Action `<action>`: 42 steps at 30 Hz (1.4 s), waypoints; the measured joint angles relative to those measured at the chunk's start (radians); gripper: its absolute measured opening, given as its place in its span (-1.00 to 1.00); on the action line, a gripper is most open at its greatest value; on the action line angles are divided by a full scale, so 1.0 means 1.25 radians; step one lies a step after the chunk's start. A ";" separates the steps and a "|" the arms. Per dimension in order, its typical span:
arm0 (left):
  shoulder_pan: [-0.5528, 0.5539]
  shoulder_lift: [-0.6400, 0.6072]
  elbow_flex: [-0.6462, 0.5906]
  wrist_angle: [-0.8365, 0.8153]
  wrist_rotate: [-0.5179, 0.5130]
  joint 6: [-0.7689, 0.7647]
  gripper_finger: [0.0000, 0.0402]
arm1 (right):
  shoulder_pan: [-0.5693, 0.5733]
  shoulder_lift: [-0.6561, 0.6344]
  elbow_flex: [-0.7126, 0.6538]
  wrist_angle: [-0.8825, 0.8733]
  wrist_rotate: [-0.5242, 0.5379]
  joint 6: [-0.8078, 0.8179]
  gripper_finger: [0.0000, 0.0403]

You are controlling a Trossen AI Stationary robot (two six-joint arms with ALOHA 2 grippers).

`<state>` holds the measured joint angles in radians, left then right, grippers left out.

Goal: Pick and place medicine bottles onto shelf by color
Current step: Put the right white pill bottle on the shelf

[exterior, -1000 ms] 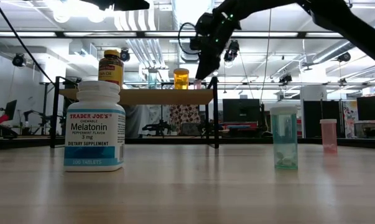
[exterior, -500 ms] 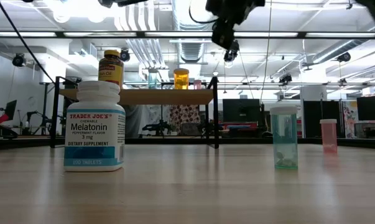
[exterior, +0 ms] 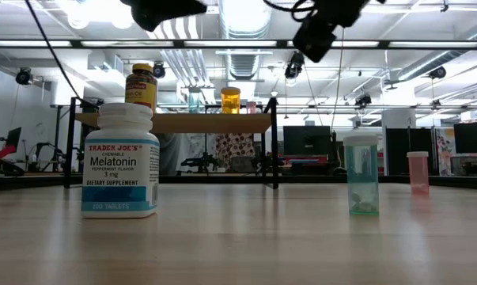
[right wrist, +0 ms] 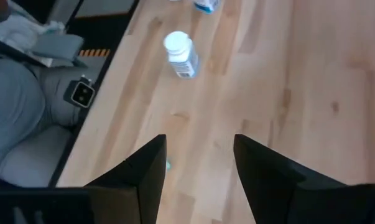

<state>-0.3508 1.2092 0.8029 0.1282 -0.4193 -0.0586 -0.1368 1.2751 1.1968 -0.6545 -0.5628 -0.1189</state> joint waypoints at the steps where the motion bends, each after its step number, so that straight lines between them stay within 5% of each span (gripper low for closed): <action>1: -0.009 0.016 0.024 -0.053 -0.001 -0.034 0.13 | 0.012 -0.018 -0.028 0.032 0.006 0.013 -0.12; 10: -0.067 0.202 0.218 -0.455 0.114 -0.249 0.51 | 0.063 -0.122 -0.221 0.244 0.013 0.109 -0.12; 19: -0.095 0.364 0.311 -0.574 0.229 -0.319 0.48 | 0.087 -0.144 -0.308 0.325 0.013 0.151 -0.12; 28: -0.098 0.400 0.306 -0.575 0.228 -0.346 0.44 | 0.091 -0.135 -0.310 0.327 0.014 0.158 -0.12; 42: -0.098 0.394 0.308 -0.582 0.227 -0.346 -0.26 | 0.090 -0.133 -0.311 0.324 0.054 0.149 -0.12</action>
<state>-0.4736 1.7012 1.1883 -0.5988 -0.1356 -0.4911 -0.0238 1.1084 0.8085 -0.2489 -0.4957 0.0673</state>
